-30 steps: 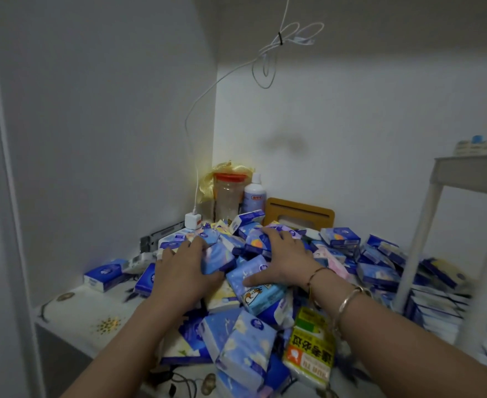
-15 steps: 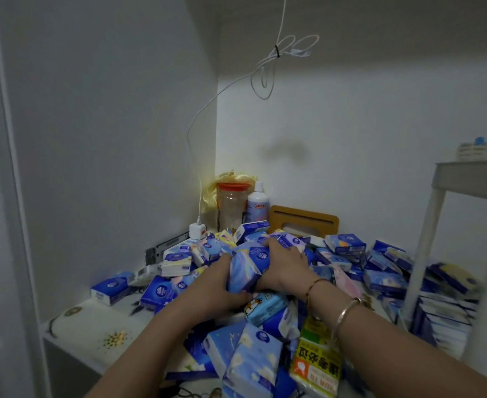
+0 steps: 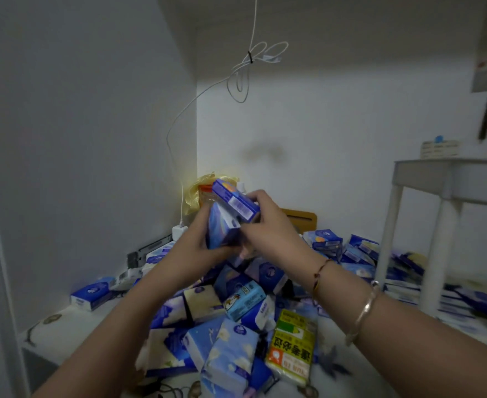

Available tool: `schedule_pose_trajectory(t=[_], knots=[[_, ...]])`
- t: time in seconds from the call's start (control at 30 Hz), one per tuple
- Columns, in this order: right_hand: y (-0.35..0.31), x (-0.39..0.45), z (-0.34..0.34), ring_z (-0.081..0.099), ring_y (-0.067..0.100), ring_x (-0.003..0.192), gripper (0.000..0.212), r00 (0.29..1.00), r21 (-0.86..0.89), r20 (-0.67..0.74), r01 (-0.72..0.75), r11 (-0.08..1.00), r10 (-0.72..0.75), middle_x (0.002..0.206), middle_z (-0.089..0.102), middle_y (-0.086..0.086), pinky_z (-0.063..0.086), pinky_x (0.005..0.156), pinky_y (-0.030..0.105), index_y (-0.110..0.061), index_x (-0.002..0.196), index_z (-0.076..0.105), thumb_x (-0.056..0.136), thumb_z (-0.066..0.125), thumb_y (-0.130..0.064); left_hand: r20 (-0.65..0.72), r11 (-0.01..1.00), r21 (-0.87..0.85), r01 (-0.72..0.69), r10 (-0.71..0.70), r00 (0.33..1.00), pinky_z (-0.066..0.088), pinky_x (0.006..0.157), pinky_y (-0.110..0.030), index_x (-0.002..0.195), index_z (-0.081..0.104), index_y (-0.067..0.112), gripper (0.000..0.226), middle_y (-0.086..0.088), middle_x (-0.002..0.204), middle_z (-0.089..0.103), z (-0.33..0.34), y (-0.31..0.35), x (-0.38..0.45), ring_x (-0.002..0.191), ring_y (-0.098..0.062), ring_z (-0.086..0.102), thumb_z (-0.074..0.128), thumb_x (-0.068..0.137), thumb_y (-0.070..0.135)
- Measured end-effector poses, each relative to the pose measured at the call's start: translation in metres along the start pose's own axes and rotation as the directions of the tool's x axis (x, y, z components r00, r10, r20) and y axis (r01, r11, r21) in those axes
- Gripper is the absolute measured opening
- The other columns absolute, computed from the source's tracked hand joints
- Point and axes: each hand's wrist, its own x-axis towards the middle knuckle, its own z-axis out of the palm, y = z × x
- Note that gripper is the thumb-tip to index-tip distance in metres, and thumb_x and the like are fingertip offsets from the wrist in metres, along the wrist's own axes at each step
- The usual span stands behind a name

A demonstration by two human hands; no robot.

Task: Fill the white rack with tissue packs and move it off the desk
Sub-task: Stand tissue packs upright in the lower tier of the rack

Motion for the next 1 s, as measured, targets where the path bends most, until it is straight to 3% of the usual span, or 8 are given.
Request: schedule_pose_trajectory(t=[0.1,0.23,0.37,0.47,0.53,0.73,0.87,1.0], knots=[[-0.024,-0.024,-0.025,0.068,0.029,0.060,0.035,0.997,0.020,0.064,0.041,0.999,-0.042,0.100,0.064,0.008,0.056,0.054,0.036,-0.027,0.125,0.043,0.094,0.047,-0.012,0.062,0.997,-0.079,-0.026,0.031,0.998,0.057,0.081,-0.034,0.133,0.042,0.033,0.066,0.003,0.117,0.066,0.010,0.025,-0.005,0.107,-0.016,0.065,0.069,0.082,-0.001],[-0.040,-0.054,-0.070,0.069,0.029,0.079,0.063,0.993,-0.097,0.089,0.092,0.991,-0.083,0.110,0.065,0.002,0.058,0.066,0.049,-0.054,0.142,0.020,0.097,0.046,-0.018,0.188,0.985,-0.175,0.007,0.026,0.982,0.059,0.079,-0.042,0.125,0.046,0.044,0.065,0.006,0.110,0.070,0.023,0.062,-0.014,0.099,-0.018,0.069,0.073,0.078,0.009],[-0.054,-0.088,-0.113,0.068,0.020,0.084,0.070,0.980,-0.220,0.128,0.177,0.959,-0.151,0.123,0.056,-0.008,0.059,0.064,0.043,-0.060,0.137,0.026,0.095,0.044,-0.007,0.301,0.966,-0.250,0.059,0.019,0.953,0.054,0.086,-0.055,0.124,0.053,0.038,0.063,-0.004,0.116,0.068,0.022,0.092,-0.015,0.104,-0.031,0.067,0.079,0.073,0.011],[-0.062,-0.116,-0.139,0.068,0.017,0.081,0.070,0.978,-0.186,0.172,0.152,0.971,-0.121,0.121,0.051,-0.011,0.059,0.057,0.035,-0.058,0.132,0.038,0.094,0.040,0.000,0.401,0.954,-0.292,0.064,0.062,0.914,0.059,0.067,-0.036,0.114,0.061,0.027,0.056,-0.010,0.111,0.069,0.021,0.112,-0.014,0.090,-0.027,0.070,0.085,0.064,0.023],[-0.064,-0.134,-0.158,0.063,0.009,0.088,0.068,0.973,-0.274,0.187,0.186,0.943,-0.138,0.115,0.047,-0.018,0.058,0.062,0.026,-0.060,0.130,0.040,0.095,0.041,-0.002,0.462,0.946,-0.314,0.084,0.075,0.884,0.057,0.061,-0.031,0.112,0.061,0.025,0.053,-0.014,0.113,0.066,0.029,0.125,-0.014,0.085,-0.027,0.070,0.083,0.065,0.021],[-0.051,-0.178,-0.206,0.047,-0.006,0.106,0.066,0.975,-0.505,0.188,0.203,0.839,-0.122,0.119,0.038,-0.030,0.047,0.070,0.010,-0.066,0.130,0.031,0.096,0.046,-0.011,0.499,0.902,-0.355,0.244,-0.038,0.866,0.057,0.056,-0.029,0.102,0.066,0.026,0.035,-0.011,0.110,0.069,0.089,0.151,-0.024,0.081,-0.025,0.071,0.082,0.071,0.017],[-0.035,-0.205,-0.229,0.052,-0.001,0.100,0.068,0.981,-0.529,0.179,0.163,0.833,-0.079,0.118,0.045,-0.026,0.046,0.067,0.014,-0.066,0.132,0.024,0.095,0.050,-0.014,0.519,0.813,-0.417,0.406,-0.154,0.841,0.059,0.058,-0.031,0.111,0.059,0.016,0.047,-0.012,0.105,0.072,0.133,0.165,-0.043,0.085,-0.028,0.072,0.078,0.068,0.016],[-0.025,-0.223,-0.242,0.057,0.000,0.095,0.058,0.985,-0.500,0.161,0.141,0.855,-0.068,0.120,0.052,-0.022,0.044,0.064,0.009,-0.062,0.133,0.030,0.088,0.045,-0.028,0.533,0.727,-0.469,0.502,-0.219,0.817,0.057,0.052,-0.029,0.106,0.060,0.013,0.044,-0.014,0.098,0.074,0.160,0.173,-0.061,0.078,-0.024,0.073,0.071,0.064,0.017]])
